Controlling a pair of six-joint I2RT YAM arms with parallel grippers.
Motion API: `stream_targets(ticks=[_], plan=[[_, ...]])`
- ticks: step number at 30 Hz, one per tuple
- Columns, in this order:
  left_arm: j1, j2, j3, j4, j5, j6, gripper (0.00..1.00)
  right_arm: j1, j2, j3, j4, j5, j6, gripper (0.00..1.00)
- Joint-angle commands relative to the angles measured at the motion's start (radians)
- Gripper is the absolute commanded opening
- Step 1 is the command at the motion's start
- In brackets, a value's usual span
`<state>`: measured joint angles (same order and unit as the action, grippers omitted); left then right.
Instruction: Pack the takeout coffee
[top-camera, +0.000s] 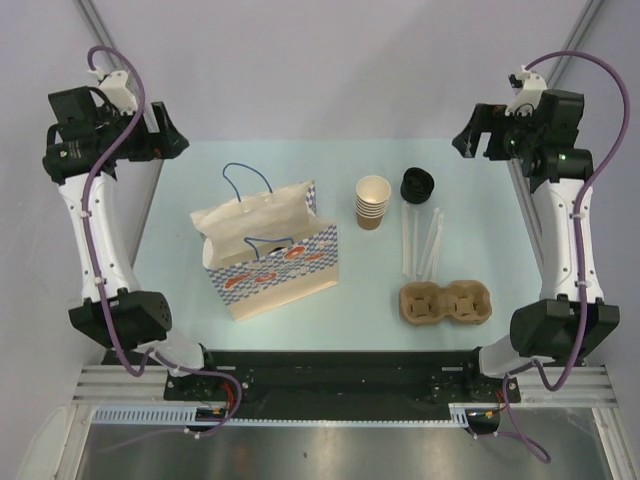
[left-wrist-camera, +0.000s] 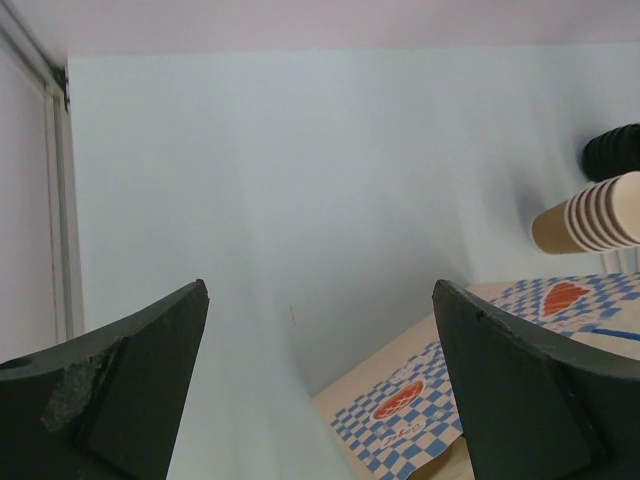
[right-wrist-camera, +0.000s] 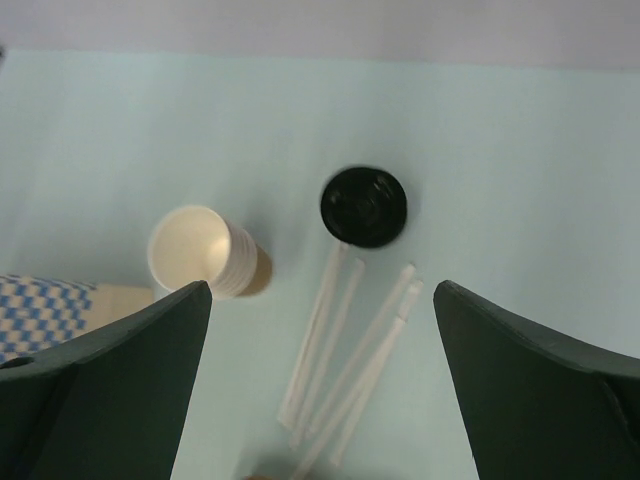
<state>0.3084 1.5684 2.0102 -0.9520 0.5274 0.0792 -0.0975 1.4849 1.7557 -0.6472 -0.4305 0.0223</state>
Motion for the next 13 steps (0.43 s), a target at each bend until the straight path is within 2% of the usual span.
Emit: stream_targets(ticks=[1,7,13], plan=[[0.003,0.025,-0.011,-0.079,-0.099,0.028,1.0,-0.044,0.05,0.018,-0.158,0.004,-0.154,1.0],[-0.05,-0.044,-0.145,-0.024,-0.178,0.09,0.99,-0.074,0.061,0.004,-0.146,-0.005,-0.15,1.0],[-0.08,-0.036,-0.12,0.001,-0.225,0.091,0.99,-0.074,0.089,0.051,-0.141,-0.011,-0.148,1.0]])
